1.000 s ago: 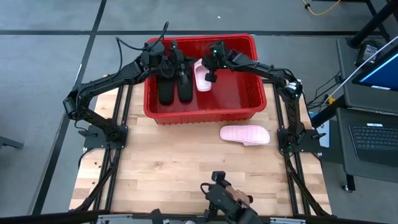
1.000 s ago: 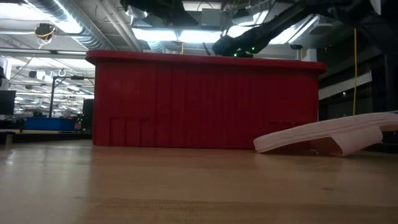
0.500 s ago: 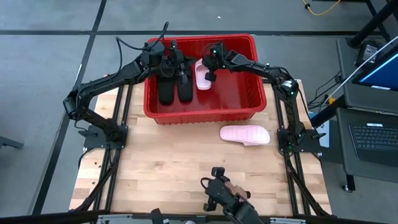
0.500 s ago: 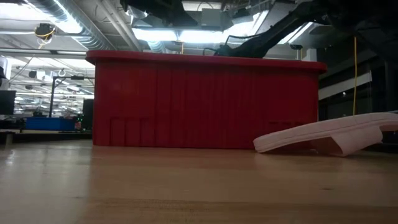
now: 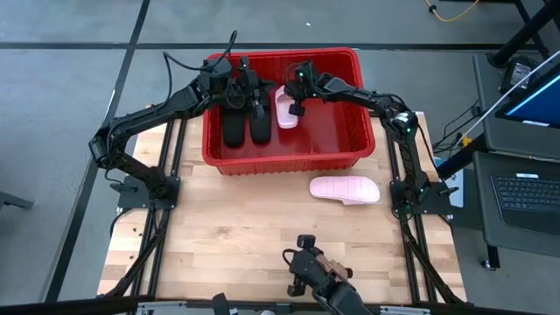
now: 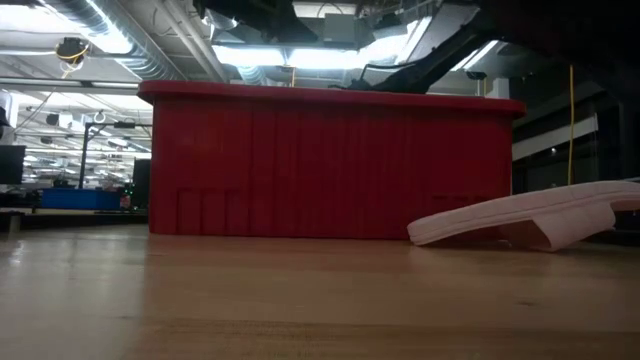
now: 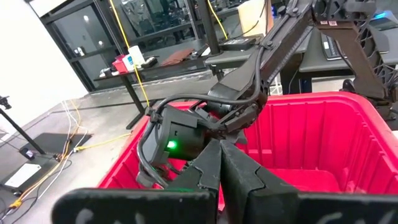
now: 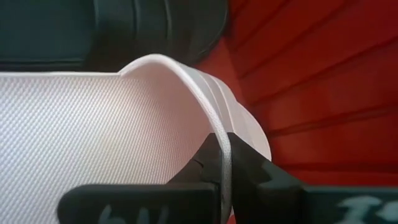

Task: Pick and place slides into bin
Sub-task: Put the left pink slipper into the red bin

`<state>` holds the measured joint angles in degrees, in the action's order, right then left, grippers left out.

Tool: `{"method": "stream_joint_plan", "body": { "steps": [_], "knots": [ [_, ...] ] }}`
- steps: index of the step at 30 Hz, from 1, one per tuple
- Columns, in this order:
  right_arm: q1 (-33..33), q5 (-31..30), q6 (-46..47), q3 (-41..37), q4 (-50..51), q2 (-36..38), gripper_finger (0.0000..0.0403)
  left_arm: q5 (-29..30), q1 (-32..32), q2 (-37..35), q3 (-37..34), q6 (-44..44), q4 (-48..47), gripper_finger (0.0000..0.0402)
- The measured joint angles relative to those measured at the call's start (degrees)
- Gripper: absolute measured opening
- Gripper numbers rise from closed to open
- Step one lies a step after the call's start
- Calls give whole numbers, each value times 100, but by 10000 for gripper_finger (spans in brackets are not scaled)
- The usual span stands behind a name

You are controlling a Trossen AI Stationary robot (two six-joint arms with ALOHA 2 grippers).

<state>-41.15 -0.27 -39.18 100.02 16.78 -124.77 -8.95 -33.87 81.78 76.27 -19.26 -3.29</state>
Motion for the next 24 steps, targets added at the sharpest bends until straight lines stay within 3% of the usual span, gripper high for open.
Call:
{"method": "stream_joint_plan", "body": {
  "steps": [10, 24],
  "knots": [
    [1, 59, -4, -1, 12, -202, 39, 0, 0, -2, 0, -1, 0, 3],
    [128, 41, 20, -1, 230, -203, 45, 1, 0, -2, 0, -92, 2, 3]
  ]
}}
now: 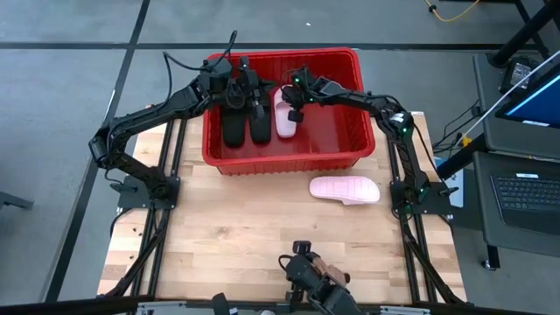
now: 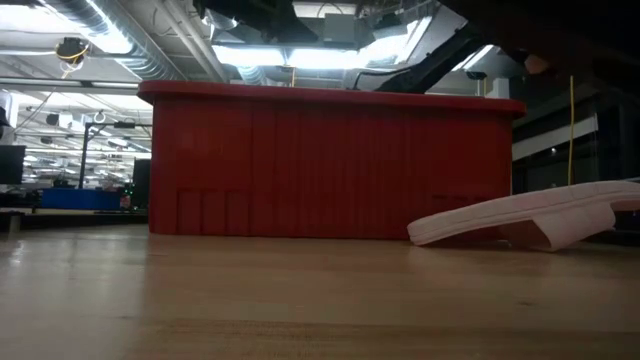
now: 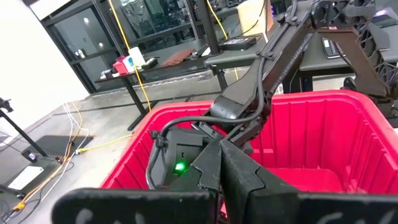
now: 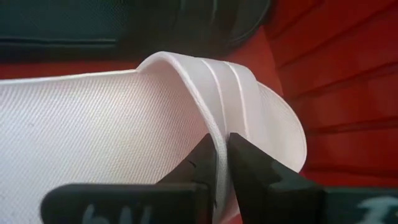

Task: Pick and place slides into bin
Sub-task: Put the left pink slipper into the red bin, then put the pink slipper into the red bin

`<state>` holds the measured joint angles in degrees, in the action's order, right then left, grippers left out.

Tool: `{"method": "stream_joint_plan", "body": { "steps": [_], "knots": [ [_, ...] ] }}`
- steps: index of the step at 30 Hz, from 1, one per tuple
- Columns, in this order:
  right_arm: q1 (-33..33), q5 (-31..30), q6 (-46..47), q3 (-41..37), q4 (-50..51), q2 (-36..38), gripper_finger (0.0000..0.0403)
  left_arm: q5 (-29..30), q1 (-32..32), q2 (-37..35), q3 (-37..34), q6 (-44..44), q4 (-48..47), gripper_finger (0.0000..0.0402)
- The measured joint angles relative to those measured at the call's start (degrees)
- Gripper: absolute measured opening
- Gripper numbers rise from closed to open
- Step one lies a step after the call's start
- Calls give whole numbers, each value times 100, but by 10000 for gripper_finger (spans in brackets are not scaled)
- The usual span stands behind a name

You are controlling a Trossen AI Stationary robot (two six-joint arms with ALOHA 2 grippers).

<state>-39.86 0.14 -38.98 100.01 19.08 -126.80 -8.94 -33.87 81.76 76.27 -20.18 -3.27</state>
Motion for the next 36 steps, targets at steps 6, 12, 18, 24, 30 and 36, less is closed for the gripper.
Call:
{"method": "stream_joint_plan", "body": {
  "steps": [6, 12, 18, 24, 30, 36],
  "knots": [
    [3, 64, 265, 0, 18, 0, 46, -1, 0, 0, 0, -9, 0, 3],
    [5, 137, 264, 0, 244, 6, 47, 1, 0, 0, 0, -9, 0, 2],
    [10, 168, 282, 0, 275, 15, 80, 1, 0, 0, 0, -12, 0, 2],
    [93, 151, 294, 1, 305, 15, 146, 1, 0, 0, 0, -114, 0, 2],
    [218, 33, 297, 300, 519, 15, 179, 1, 0, 0, 0, -114, -14, 3],
    [267, -42, 453, 874, 1474, 13, 181, 1, 0, 0, 0, -185, -76, 3]
  ]
}}
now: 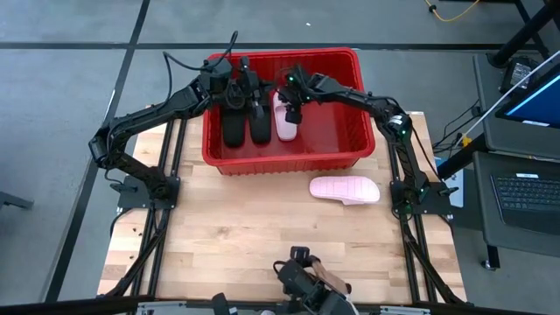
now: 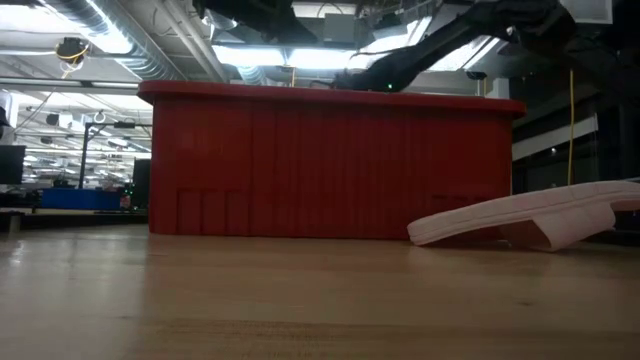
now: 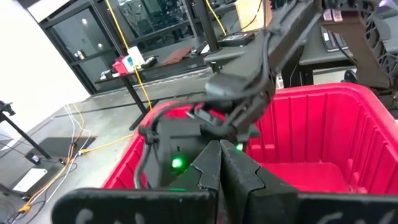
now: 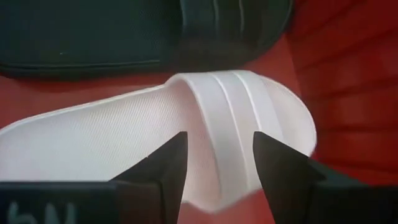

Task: Pick and place slides into bin
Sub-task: Put the pink slipper into the red bin

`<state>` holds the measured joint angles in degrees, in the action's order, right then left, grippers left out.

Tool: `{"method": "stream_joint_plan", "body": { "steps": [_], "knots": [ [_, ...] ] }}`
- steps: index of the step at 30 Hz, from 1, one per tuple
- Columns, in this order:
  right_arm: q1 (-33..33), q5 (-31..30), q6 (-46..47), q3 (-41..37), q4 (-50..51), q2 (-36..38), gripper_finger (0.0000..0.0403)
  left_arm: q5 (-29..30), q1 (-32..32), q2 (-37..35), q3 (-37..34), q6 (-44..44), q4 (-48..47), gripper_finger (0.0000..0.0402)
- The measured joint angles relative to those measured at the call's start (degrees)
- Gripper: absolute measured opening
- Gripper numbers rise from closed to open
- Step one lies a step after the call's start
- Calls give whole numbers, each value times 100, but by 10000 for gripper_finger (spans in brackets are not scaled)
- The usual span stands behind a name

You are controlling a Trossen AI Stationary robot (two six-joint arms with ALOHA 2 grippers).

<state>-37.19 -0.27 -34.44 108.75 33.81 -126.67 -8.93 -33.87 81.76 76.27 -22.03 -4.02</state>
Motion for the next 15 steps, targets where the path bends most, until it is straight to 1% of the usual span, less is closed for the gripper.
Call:
{"method": "stream_joint_plan", "body": {
  "steps": [4, 7, 9, 12, 15],
  "knots": [
    [0, -6, 276, 400, 657, 0, 181, 0, 0, 0, 0, -25, -10, 2],
    [0, -9, 300, 643, 971, 0, 180, 0, 0, 0, 0, -25, -10, 3],
    [0, -32, 434, 845, 1185, 0, 170, 0, 0, 0, 0, -25, -8, 2],
    [10, -244, 675, 1212, 1584, 0, 128, 0, 0, 0, 0, -28, -8, 2],
    [11, -312, 843, 1703, 2076, -2, 53, 0, 0, 0, 0, -47, -8, 2]
  ]
}}
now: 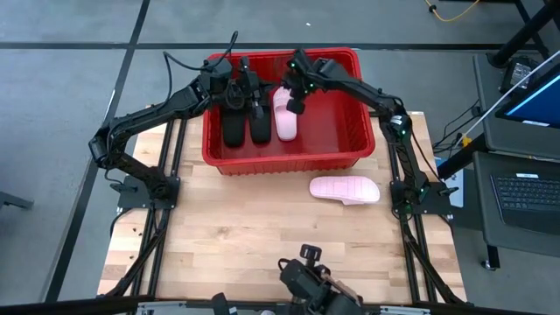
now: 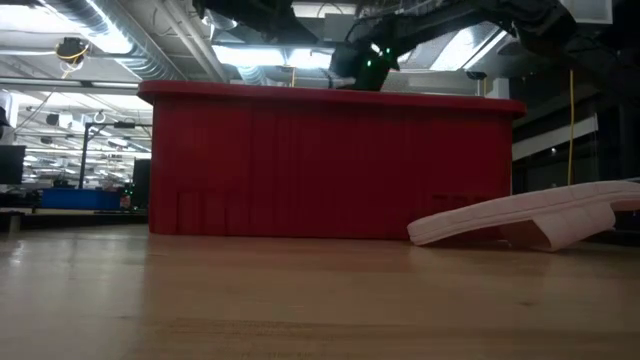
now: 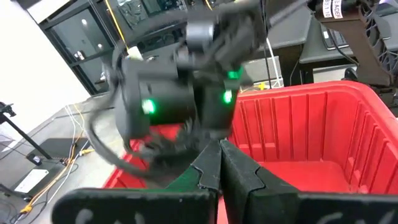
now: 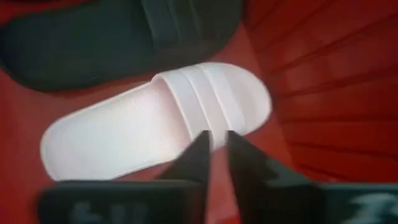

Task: Pick and place slides into bin
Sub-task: Put the pink slipper into the red bin

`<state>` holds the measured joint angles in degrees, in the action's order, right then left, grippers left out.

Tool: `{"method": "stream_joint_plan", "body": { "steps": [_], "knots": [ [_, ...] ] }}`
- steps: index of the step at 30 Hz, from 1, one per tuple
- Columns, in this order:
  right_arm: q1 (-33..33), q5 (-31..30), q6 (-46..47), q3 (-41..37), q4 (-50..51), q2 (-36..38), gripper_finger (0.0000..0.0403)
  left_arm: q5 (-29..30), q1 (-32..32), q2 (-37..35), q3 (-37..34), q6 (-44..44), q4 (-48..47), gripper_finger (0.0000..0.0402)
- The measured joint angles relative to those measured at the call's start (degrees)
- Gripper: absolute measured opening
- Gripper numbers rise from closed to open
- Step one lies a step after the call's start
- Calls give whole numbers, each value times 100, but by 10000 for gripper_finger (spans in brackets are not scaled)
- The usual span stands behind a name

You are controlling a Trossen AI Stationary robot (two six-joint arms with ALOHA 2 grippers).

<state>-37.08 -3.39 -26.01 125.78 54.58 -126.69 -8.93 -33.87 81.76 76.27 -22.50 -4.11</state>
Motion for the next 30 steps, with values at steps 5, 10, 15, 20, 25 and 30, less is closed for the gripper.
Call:
{"method": "stream_joint_plan", "body": {
  "steps": [5, 10, 15, 20, 25, 30],
  "knots": [
    [2, -1, 106, 900, 875, 0, 8, -148, 0, 0, 0, 121, 1, 2],
    [178, -312, 193, 671, 1090, 590, 4, -563, 84, 6, 0, -40, 15, 2],
    [509, -657, 527, 566, 1366, 1208, 3, -570, 320, 56, 1, -122, 324, 2],
    [973, -621, 792, -1, 1084, 1806, 2, -562, 672, 102, 2, -79, 305, 1],
    [1444, -595, 1098, -1425, 432, 2528, 2, -419, 1117, 164, 2, -80, 322, 1],
    [1797, -604, 1701, -3242, -377, 3708, 1, 343, 1575, 233, 2, -52, 325, 1]
  ]
}}
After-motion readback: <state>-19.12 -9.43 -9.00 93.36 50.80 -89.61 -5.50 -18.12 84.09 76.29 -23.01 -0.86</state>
